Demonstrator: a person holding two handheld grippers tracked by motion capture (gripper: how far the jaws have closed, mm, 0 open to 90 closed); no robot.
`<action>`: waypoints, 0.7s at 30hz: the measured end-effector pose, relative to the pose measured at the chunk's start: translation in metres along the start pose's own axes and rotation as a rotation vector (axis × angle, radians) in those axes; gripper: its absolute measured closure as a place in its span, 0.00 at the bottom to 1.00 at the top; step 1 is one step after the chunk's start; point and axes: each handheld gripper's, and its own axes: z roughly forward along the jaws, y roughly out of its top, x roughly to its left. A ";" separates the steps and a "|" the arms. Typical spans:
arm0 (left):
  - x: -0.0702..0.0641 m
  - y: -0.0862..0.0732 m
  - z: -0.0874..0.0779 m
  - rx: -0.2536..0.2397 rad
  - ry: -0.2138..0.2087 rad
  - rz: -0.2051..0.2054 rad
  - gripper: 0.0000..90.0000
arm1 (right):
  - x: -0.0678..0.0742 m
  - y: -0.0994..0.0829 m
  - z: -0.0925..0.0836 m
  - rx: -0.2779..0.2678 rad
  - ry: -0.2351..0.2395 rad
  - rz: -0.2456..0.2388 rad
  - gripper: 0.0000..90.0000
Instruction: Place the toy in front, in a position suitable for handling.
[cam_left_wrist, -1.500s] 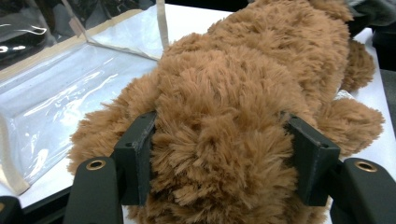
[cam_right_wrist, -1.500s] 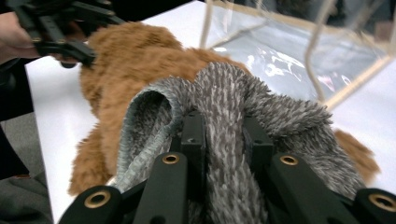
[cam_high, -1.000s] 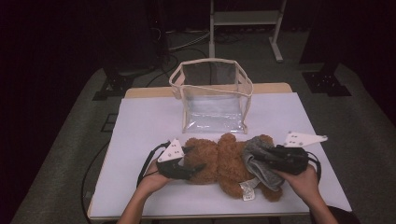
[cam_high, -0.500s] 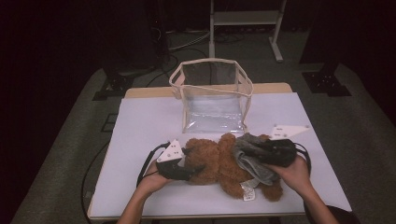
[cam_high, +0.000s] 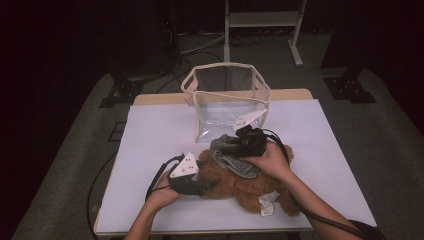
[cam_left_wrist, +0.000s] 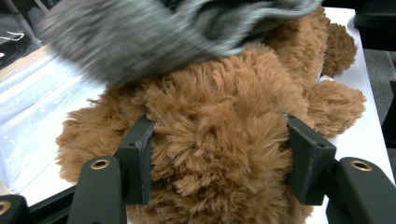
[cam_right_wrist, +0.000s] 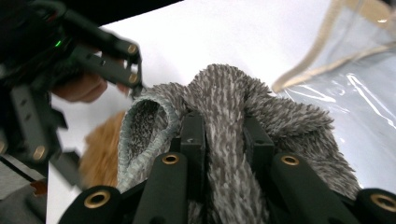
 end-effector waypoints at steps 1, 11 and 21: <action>-0.001 0.000 0.000 0.004 -0.002 0.002 0.41 | -0.001 0.004 0.006 0.010 0.009 0.007 0.82; 0.001 -0.002 -0.001 0.004 -0.010 0.019 0.40 | -0.016 0.017 0.030 0.054 0.055 0.033 0.82; 0.006 -0.004 0.000 -0.018 -0.006 -0.015 0.37 | -0.012 -0.029 -0.040 0.037 -0.020 0.028 0.82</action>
